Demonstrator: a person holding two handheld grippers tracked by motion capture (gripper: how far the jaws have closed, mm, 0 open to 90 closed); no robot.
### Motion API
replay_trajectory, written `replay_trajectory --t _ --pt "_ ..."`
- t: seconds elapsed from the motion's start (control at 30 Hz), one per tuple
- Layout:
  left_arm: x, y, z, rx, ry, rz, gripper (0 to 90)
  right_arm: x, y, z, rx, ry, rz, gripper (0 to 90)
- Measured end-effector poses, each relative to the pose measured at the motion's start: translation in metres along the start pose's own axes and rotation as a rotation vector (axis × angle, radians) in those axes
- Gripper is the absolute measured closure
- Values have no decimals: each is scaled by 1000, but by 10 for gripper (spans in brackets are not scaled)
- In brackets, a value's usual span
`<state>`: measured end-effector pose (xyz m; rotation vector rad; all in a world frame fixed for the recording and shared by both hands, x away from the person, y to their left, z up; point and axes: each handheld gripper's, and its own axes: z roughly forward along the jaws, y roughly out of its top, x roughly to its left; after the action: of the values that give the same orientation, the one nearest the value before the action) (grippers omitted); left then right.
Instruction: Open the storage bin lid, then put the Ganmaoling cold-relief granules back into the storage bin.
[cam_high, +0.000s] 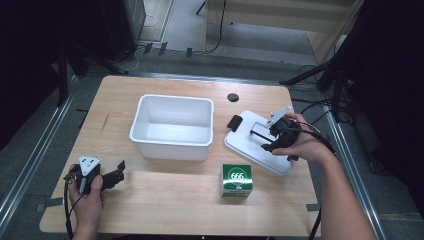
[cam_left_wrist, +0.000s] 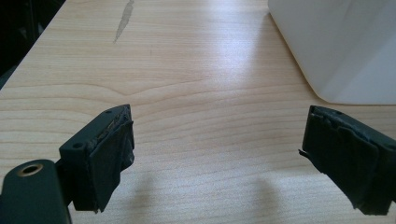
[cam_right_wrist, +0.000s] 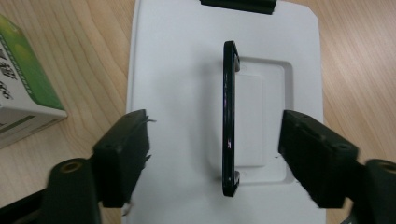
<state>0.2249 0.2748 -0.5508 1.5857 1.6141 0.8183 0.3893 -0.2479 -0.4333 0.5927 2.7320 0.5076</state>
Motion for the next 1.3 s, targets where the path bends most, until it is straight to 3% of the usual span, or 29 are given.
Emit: replay_trajectory --t 0.2,0.3,0.73,1.3 --pt "0 0 0 -3 0 -2 97 7 2 -13 -9 18 8 1" --pt "0 0 0 -2 -2 -2 97 13 2 -19 -5 42 -26 0" --pt "0 0 0 1 -2 1 97 48 10 -32 -11 46 -134 0" --pt "-1 -1 -1 -1 -1 3 97 80 12 -27 -30 78 -206 0"
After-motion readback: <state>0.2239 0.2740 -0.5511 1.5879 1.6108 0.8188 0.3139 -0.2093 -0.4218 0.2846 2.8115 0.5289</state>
